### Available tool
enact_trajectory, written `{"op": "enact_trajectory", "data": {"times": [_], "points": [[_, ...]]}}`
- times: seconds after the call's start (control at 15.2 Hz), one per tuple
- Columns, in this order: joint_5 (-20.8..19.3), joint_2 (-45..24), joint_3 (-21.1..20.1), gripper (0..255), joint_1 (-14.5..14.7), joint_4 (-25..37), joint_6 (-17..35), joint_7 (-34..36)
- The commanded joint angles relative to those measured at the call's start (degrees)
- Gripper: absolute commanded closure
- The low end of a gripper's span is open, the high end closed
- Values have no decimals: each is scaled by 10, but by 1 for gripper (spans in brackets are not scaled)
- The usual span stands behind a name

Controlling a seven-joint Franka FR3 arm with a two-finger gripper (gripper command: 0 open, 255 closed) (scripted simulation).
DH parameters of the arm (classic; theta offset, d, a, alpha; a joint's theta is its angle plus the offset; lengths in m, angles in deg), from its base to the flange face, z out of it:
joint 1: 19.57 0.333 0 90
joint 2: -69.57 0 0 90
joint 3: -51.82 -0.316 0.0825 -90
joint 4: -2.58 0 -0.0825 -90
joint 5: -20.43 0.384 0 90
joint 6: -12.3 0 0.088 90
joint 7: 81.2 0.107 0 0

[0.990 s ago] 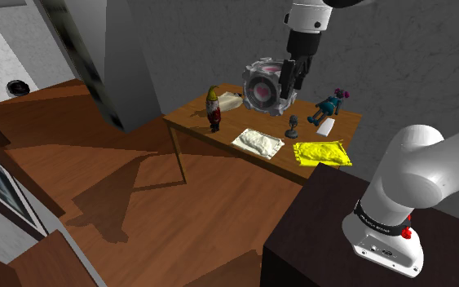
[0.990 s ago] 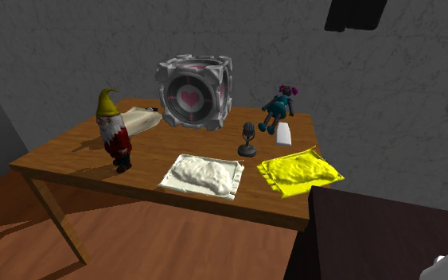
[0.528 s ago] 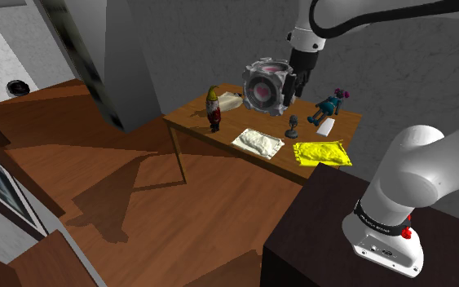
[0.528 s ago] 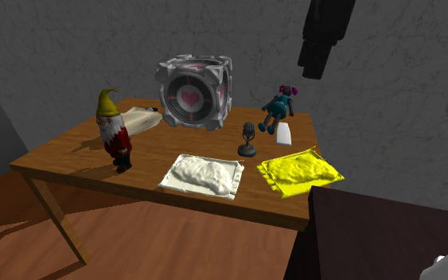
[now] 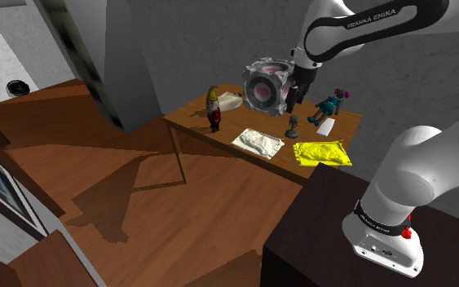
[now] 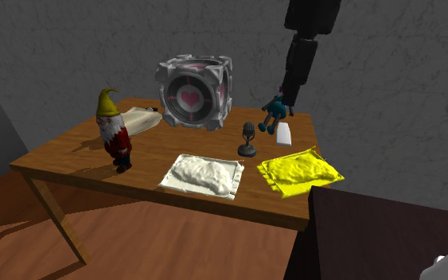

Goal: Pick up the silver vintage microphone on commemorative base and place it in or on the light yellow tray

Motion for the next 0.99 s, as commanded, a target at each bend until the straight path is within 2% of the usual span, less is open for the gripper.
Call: {"op": "enact_trajectory", "data": {"times": [0.0, 0.26, 0.53, 0.73, 0.92], "points": [[-8, -28, 21, 0, -6, -2, 37, -22], [-13, -93, 64, 0, -11, 2, 107, -67], [2, -168, 109, 0, -9, 18, 175, -121], [33, -231, 144, 0, -1, 40, 221, -172], [88, -300, 174, 0, 8, 68, 260, -237]]}}
